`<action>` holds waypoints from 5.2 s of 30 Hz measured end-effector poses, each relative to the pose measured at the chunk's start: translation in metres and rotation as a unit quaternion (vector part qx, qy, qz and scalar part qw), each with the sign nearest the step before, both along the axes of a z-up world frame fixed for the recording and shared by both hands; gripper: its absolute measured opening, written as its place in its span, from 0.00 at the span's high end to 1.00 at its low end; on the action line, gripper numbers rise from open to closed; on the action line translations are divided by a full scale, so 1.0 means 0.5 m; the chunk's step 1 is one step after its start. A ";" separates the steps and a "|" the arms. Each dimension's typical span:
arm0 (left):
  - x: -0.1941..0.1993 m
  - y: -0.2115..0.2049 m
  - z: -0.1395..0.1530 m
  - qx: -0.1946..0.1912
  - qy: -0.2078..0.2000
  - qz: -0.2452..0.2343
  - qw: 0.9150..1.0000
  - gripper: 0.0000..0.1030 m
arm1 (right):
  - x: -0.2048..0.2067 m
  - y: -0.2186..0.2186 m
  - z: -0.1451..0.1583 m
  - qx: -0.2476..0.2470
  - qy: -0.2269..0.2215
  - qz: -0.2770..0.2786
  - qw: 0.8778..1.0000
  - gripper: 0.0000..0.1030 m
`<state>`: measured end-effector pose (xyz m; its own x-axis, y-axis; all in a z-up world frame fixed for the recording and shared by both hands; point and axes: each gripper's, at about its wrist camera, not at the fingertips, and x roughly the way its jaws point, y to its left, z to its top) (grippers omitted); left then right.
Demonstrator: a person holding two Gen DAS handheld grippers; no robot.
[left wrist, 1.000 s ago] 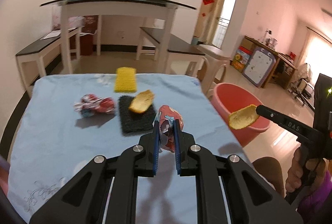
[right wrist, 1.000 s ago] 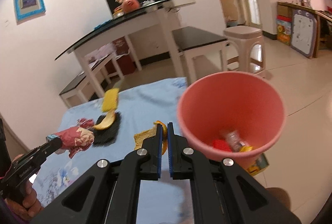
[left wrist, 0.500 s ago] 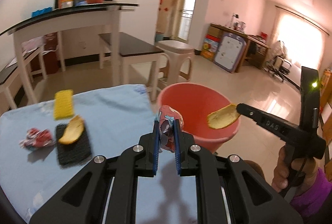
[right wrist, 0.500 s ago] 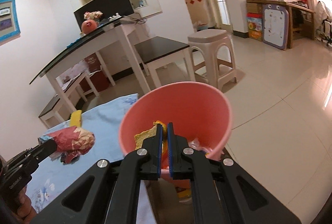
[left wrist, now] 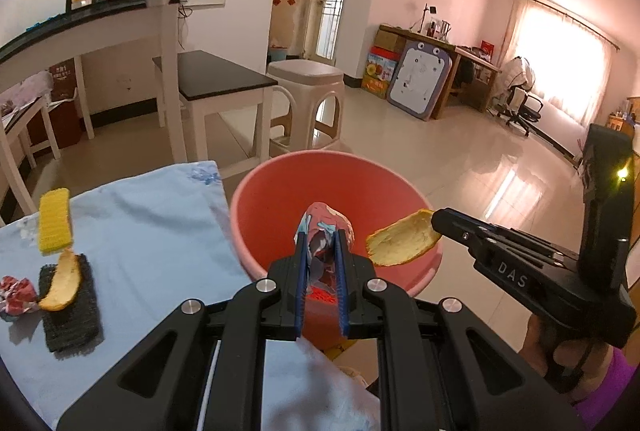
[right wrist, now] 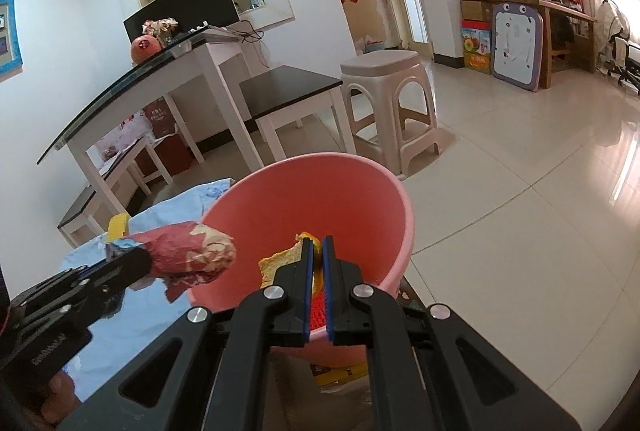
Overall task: Collect trash
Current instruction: 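Carry both items over the pink bucket and open both tools to drop them, then move both open tools back from the bucket to above the table, then grasp the red wrapper with the left tool while the right tool grasps the orange peel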
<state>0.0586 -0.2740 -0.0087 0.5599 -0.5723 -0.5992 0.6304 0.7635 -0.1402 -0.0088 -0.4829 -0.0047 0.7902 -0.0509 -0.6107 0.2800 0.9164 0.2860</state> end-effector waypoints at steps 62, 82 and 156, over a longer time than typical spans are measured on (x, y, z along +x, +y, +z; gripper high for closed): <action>-0.046 0.101 0.032 -0.017 0.006 0.044 0.999 0.63 | -0.032 0.119 0.046 -0.027 -0.012 0.057 0.998 0.66; -0.124 0.302 0.025 -0.011 -0.007 0.127 0.992 0.63 | -0.047 0.337 0.042 -0.044 0.008 0.143 0.989 0.61; 0.132 0.625 -0.110 -0.044 0.132 0.302 0.943 0.86 | 0.381 0.561 -0.097 0.001 0.067 0.301 0.951 0.93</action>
<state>0.1247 0.0384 -0.0638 0.6375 -0.2509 -0.7285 0.0182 0.9501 -0.3113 0.1815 -0.2023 -0.0533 0.5904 0.3871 -0.7082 -0.2607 0.9219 0.2866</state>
